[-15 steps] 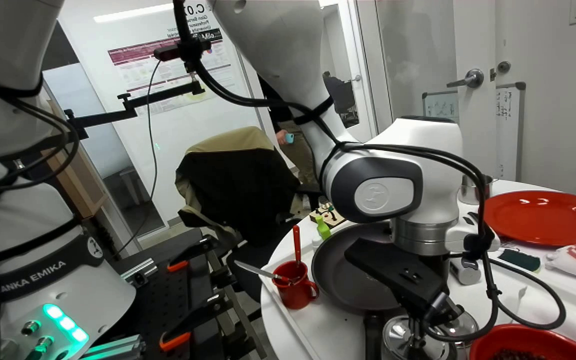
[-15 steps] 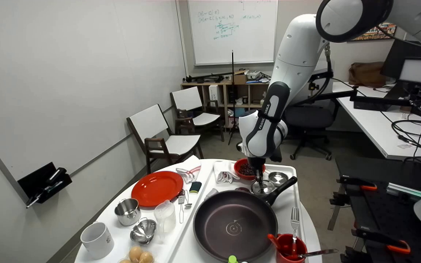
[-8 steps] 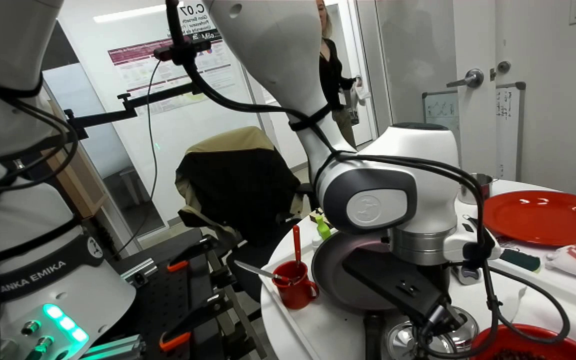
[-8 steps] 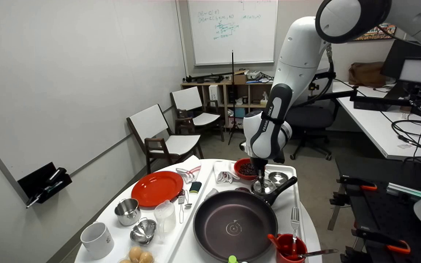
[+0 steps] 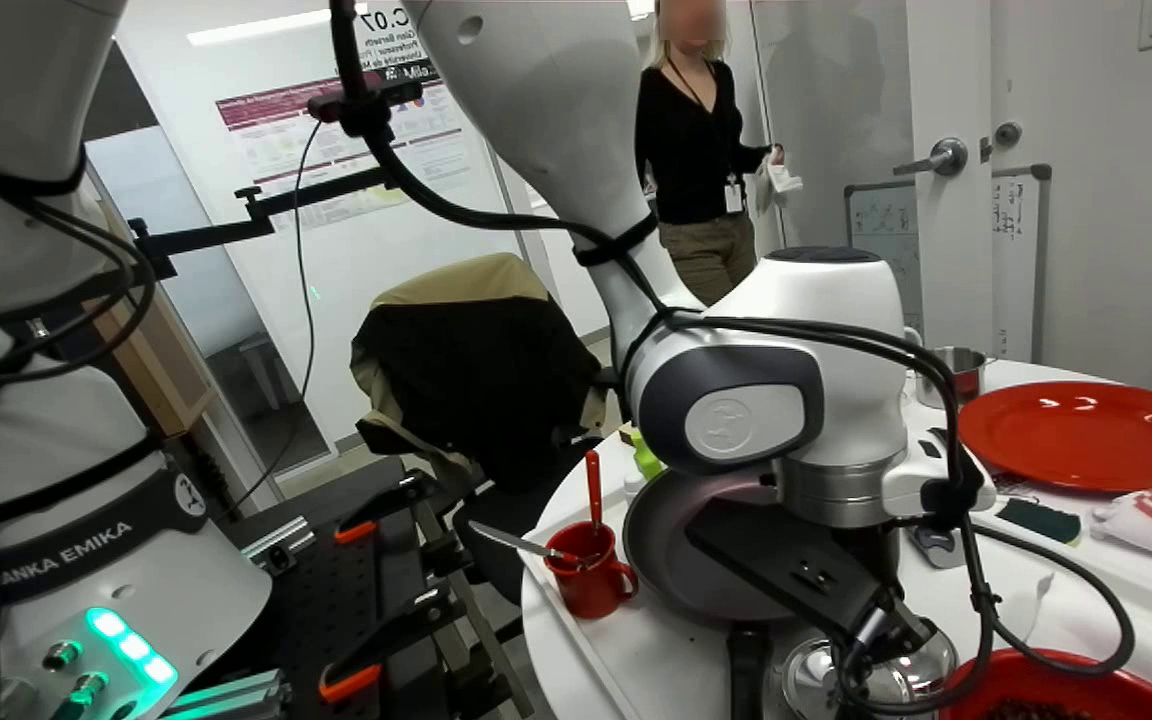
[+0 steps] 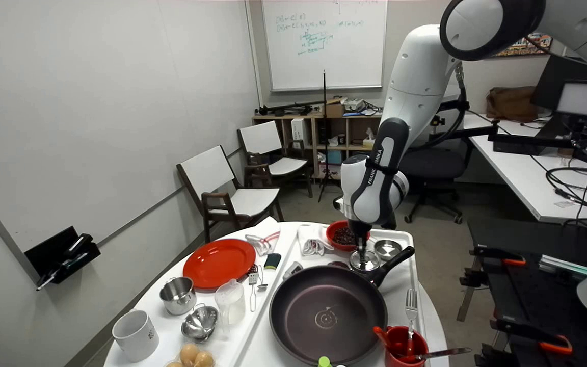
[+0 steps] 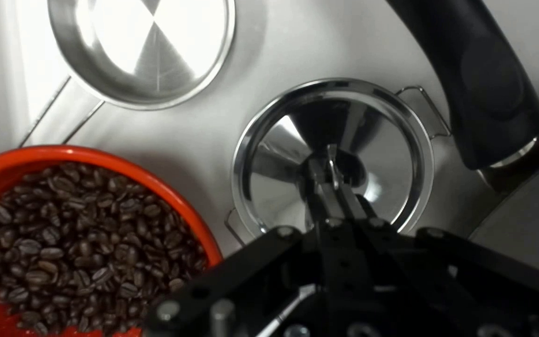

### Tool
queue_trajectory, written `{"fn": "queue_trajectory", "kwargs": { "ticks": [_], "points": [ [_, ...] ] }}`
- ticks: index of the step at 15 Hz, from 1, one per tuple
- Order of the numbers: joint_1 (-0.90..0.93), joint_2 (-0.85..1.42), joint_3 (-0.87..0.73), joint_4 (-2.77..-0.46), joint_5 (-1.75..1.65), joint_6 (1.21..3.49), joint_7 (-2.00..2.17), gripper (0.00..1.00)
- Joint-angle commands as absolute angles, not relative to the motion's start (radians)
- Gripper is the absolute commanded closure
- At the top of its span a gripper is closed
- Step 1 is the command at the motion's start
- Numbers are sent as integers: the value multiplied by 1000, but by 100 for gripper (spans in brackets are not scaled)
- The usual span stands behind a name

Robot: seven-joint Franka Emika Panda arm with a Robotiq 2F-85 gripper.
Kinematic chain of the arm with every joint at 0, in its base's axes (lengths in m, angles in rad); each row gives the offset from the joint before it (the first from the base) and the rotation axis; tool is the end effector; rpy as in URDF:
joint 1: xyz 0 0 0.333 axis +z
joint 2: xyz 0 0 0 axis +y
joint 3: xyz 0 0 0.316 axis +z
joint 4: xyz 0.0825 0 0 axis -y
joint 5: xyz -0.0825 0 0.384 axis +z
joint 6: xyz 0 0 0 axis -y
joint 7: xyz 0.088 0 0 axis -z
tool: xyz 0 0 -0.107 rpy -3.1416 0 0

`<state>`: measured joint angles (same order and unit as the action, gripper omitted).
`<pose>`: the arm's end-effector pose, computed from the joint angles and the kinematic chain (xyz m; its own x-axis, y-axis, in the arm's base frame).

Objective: Put the lid on the silver pot

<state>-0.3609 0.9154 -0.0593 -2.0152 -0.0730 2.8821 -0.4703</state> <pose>0.4978 -0.2216 -0.0085 0.9872 0.1411 -0.0740 0.1437 -0.9891 0.0321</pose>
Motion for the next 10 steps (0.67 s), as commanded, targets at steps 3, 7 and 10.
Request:
{"fn": "queue_trajectory", "kwargs": {
  "ticks": [3, 7, 10],
  "points": [
    [-387, 915, -34, -2029, -107, 2921, -458, 100],
    [-388, 922, -27, -2026, -107, 2925, -456, 100],
    [-387, 925, -26, -2025, -108, 2926, -456, 100]
  ]
}}
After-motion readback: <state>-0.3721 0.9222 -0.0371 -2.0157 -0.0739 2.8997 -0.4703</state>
